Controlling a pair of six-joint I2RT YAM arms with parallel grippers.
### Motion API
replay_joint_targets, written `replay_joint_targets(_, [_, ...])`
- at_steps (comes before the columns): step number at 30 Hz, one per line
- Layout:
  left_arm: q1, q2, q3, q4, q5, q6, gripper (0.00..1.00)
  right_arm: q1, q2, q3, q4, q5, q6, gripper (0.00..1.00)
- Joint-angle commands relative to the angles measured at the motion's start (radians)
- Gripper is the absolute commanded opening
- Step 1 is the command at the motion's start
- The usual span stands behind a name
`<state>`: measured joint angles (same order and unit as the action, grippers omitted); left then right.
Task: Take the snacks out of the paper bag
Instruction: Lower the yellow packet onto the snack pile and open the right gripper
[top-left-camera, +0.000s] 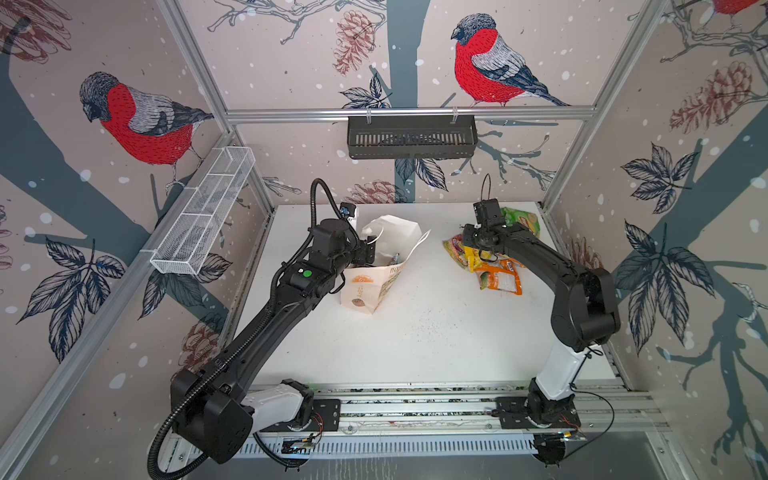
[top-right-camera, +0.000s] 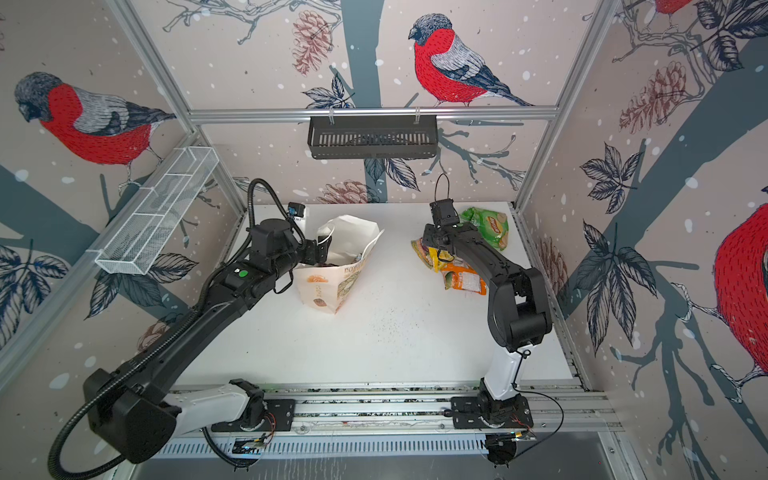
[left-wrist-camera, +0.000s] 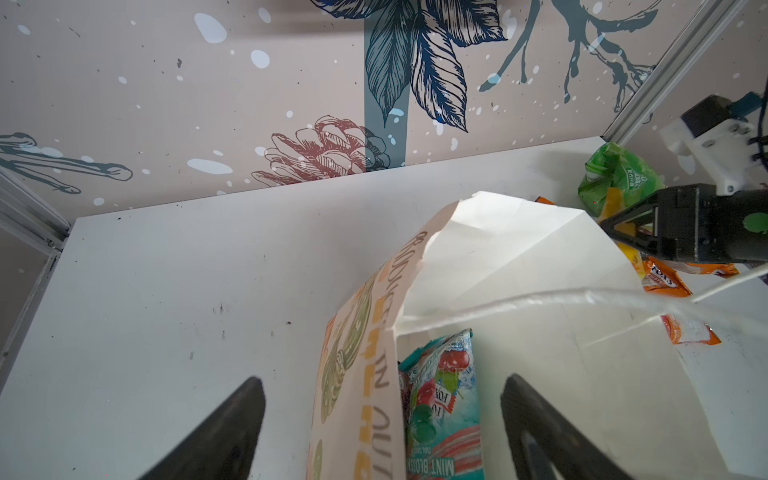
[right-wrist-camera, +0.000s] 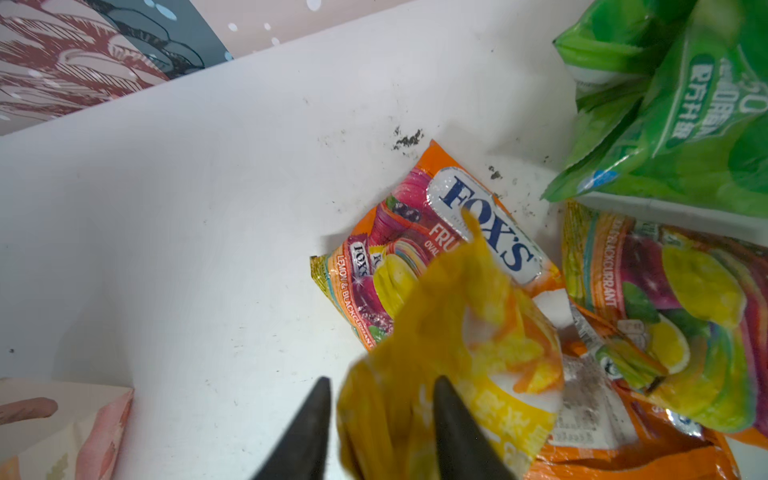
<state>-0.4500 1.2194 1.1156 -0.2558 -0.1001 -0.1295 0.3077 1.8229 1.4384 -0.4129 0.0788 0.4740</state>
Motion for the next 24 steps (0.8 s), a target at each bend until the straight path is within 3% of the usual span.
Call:
replay_joint_targets(1, [0.001,-0.003,-0.003,0.045,0.023,0.014,0.9,0.002,-0.005,0.008,0.007,-0.008,-0.004,0.79])
replay_joint_targets(6, [0.0,0.0,-0.003,0.046,0.032,0.013,0.93,0.005,-0.039,0.023,0.006,-0.002,-0.002,1.0])
replay_joint_targets(12, [0.001,-0.006,-0.005,0.048,0.028,0.013,0.98,0.022,-0.116,0.023,0.002,0.02,0.014,1.0])
replay_joint_targets(19, [0.001,-0.008,-0.004,0.05,0.037,0.01,0.98,0.081,-0.261,-0.031,0.023,0.108,0.0,1.0])
replay_joint_targets(24, [0.002,-0.002,-0.003,0.045,0.04,0.005,0.96,0.112,-0.372,-0.097,0.073,0.081,0.001,1.0])
